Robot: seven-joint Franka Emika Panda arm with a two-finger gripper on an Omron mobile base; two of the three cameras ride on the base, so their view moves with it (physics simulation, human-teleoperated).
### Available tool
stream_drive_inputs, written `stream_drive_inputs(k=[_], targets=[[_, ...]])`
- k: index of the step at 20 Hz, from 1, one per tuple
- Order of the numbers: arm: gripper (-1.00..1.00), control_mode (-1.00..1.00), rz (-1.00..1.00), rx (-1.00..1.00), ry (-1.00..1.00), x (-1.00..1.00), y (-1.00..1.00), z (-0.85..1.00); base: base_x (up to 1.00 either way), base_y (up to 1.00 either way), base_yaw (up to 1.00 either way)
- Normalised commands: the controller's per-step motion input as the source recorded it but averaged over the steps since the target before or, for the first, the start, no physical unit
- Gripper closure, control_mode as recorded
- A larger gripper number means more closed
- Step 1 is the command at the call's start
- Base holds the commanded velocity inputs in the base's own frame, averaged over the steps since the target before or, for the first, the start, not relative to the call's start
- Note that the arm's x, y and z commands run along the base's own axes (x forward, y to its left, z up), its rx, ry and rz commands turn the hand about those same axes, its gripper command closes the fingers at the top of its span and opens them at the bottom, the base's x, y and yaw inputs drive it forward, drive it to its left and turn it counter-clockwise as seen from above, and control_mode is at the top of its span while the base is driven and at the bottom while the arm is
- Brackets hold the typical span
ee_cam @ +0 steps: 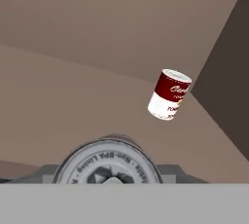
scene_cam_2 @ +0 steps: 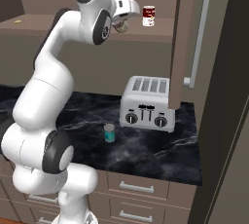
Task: Pick the cans from the counter and place them in their designated side in the cabinet.
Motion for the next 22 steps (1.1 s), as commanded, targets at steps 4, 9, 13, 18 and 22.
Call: stream_drive_inputs(k=[4,9,13,18,22], targets=[[1.00,-1.00,0.00,0.00,0.03,0.37,-0.08,-0.05,0.00,0.00,0.00],[1.00,-1.00,0.00,0.00,0.02,0.37,-0.06,-0.02,0.00,0.00,0.00],[1.00,-1.00,0.00,0.00,0.04,0.37,-0.06,-0.01,0.00,0.00,0.00],[1.00,-1.00,0.00,0.00,0.05,0.34,-0.08,-0.01,0.00,0.00,0.00],[1.00,-1.00,0.00,0.00,0.03,0.27,-0.08,-0.07,0.00,0.00,0.00]])
